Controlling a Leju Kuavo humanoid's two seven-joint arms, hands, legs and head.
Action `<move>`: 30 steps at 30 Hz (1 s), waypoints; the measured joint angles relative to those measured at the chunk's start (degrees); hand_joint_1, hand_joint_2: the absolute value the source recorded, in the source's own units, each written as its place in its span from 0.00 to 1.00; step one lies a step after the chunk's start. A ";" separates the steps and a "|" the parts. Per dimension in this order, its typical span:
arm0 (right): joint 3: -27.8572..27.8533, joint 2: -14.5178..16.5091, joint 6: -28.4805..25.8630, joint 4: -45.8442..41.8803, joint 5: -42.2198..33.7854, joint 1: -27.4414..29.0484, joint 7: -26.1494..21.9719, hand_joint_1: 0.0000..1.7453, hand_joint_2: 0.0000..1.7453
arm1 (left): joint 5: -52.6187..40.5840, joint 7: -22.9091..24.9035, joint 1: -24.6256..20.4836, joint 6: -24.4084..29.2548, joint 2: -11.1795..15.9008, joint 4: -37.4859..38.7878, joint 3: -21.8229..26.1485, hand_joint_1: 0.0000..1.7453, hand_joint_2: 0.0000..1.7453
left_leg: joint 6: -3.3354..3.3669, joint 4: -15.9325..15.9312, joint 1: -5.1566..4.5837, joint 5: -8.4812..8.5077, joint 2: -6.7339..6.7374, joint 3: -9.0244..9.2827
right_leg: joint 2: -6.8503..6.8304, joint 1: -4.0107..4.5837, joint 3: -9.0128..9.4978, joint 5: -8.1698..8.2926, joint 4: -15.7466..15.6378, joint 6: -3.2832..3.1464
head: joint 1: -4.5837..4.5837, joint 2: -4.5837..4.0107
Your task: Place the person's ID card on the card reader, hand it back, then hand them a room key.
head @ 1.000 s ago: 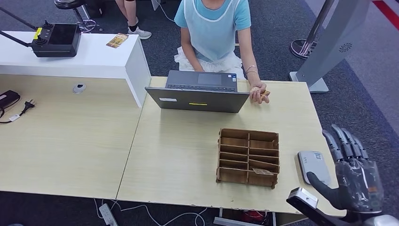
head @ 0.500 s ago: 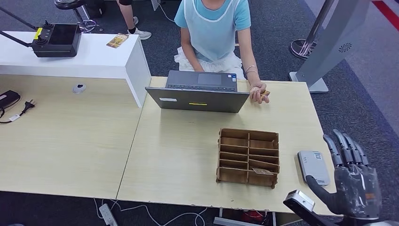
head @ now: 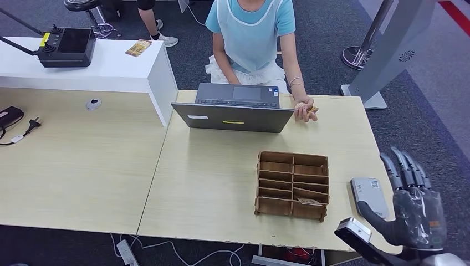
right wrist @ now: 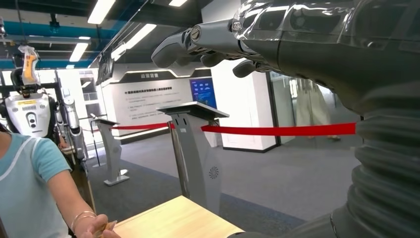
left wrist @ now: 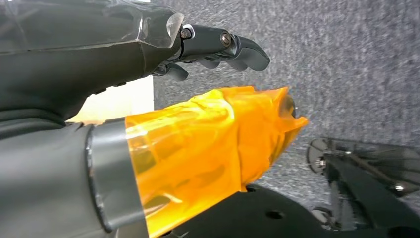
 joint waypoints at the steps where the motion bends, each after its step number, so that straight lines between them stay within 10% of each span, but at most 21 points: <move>1: 0.05 0.03 0.01 0.19 0.21 -0.20 -0.10 0.00 1.00 | -0.16 0.14 0.00 -0.01 -0.05 0.05 -0.03 0.00 0.00 | 0.00 0.00 0.00 0.00 0.00 0.00 | 0.00 0.00 0.00 0.00 0.00 0.00 | -0.01 0.00; 30: 15.99 2.57 -1.92 3.03 15.77 0.80 12.12 0.00 1.00 | -3.26 2.14 0.32 0.63 1.08 0.14 -1.75 0.00 0.00 | -0.01 -0.02 0.02 0.00 -0.01 -0.01 | -0.01 0.01 0.01 -0.01 0.01 -0.01 | 0.00 0.00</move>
